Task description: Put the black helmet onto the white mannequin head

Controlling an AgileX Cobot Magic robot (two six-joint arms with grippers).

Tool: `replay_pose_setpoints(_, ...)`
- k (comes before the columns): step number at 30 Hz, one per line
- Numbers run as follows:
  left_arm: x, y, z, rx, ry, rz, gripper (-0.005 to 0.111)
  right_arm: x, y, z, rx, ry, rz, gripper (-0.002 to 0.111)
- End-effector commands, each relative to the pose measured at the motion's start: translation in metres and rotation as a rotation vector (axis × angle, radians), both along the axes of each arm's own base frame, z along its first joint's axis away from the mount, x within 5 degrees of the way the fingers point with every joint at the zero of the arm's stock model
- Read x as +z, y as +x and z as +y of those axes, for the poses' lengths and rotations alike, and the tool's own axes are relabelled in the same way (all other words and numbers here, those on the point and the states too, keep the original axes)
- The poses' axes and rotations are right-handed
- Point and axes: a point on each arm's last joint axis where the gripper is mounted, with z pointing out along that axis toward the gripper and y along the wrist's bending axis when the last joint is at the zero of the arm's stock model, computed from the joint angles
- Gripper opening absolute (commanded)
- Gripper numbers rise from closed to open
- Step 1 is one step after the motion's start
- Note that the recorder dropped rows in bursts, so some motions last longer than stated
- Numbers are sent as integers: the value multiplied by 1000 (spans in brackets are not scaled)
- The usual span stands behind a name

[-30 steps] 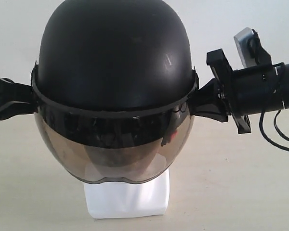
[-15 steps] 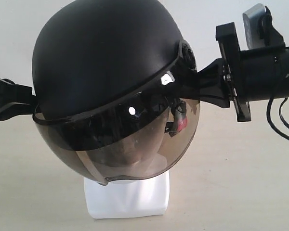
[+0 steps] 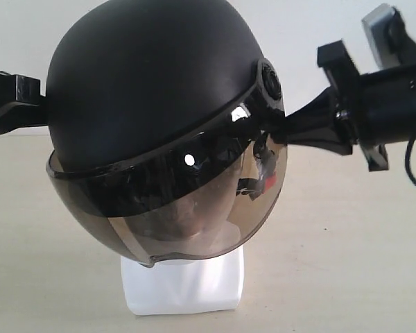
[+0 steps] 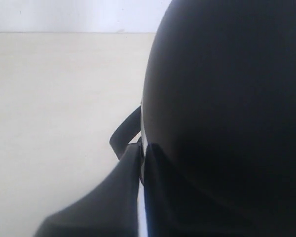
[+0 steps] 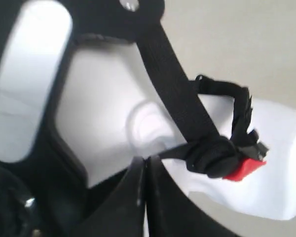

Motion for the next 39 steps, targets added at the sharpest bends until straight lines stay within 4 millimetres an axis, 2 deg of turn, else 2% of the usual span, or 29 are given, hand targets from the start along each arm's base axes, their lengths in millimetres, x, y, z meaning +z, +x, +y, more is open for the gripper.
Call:
replay_pose_setpoints(1,5,-2,-2,-9,-18,-3,4,39,2,-22,-69,25,-125,0)
replay_pose_setpoints(6,5,-2,-1,-7,-19,-6,4,67,0,-16,-3,146,-154,0)
replay_pose_setpoints(16,5,-2,-1,-7,-19,-6,4,76,-16,5,101,233,-140,0)
replay_pose_setpoints(20,5,-2,-1,-8,-18,-5,4,73,-18,14,113,189,-142,0)
replay_pose_setpoints(28,5,-3,-2,-19,-18,6,4,61,-14,12,72,42,-122,0)
replay_pose_setpoints(39,5,-3,-2,-21,-21,9,4,57,-16,11,82,13,-96,0)
